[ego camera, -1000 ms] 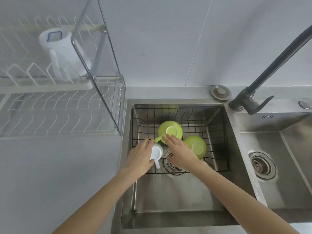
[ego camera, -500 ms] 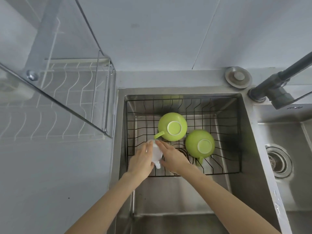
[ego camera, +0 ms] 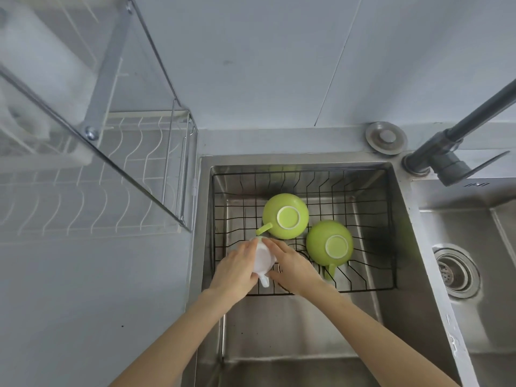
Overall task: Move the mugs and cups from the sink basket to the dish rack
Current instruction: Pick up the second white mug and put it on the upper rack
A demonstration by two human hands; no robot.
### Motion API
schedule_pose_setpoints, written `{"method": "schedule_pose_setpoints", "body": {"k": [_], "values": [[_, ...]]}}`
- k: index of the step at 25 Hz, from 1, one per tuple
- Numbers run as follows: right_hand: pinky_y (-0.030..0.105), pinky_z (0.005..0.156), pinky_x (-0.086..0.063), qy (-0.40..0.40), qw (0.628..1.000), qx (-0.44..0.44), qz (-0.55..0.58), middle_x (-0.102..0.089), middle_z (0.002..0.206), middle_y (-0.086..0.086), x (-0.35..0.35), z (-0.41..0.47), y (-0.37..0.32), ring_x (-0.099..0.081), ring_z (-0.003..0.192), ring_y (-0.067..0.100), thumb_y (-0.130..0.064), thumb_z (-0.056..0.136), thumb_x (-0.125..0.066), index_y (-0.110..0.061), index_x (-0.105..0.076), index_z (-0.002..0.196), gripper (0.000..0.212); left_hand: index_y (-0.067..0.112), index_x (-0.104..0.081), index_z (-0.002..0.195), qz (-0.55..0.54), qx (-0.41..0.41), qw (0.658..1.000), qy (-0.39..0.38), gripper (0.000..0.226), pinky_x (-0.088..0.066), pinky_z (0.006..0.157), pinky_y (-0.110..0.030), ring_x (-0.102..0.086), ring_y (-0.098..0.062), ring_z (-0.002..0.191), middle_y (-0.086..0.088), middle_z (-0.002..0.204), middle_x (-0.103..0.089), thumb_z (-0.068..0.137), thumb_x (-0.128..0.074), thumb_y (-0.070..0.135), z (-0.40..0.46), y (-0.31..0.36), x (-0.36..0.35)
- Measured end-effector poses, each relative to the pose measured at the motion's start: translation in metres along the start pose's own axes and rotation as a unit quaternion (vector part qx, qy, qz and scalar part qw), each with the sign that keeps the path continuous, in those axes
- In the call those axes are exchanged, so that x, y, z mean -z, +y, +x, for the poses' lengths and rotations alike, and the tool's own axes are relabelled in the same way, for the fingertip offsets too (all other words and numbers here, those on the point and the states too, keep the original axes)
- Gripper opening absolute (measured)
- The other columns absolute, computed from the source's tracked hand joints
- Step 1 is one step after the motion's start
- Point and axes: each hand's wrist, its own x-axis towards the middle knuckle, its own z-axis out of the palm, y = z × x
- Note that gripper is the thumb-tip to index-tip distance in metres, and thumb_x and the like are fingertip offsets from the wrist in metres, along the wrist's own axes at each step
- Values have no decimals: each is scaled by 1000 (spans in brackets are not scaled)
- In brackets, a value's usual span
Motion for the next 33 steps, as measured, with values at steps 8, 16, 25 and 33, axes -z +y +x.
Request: {"method": "schedule_pose_setpoints", "body": {"k": [8,16,25,33], "values": [[35,105,-36,59,997,46,25,-37,139,8,32,-51,-31,-37,127,26,-27,80,-66,-19,-28,141,73,23,-36,125,-172,-83,981,42,60,-44,89,-30,-50,-15,108,1,121,-55,75,-68,31,-45,-2,51],[19,90,-34,140,982,120,48,-47,122,2,73,-113,-87,-48,105,12,-34,75,-71,-23,-42,132,65,35,-40,126,-264,-158,947,89,61,-36,104,-28,-47,-6,118,15,126,-51,73,-72,31,-112,6,112],[21,91,-50,185,957,211,73,-58,114,-3,104,-150,-177,-60,99,11,-34,73,-73,-27,-47,128,61,61,-47,103,-343,-211,899,173,48,-44,86,-5,-53,10,107,38,108,-58,64,-72,47,-181,-8,183],[24,85,-51,215,938,272,22,-52,107,-7,117,-143,-262,-61,96,13,-34,72,-73,-25,-47,128,62,53,-48,106,-320,-234,886,239,45,-45,78,-2,-57,10,98,26,110,-58,64,-63,46,-221,-48,239]]}}
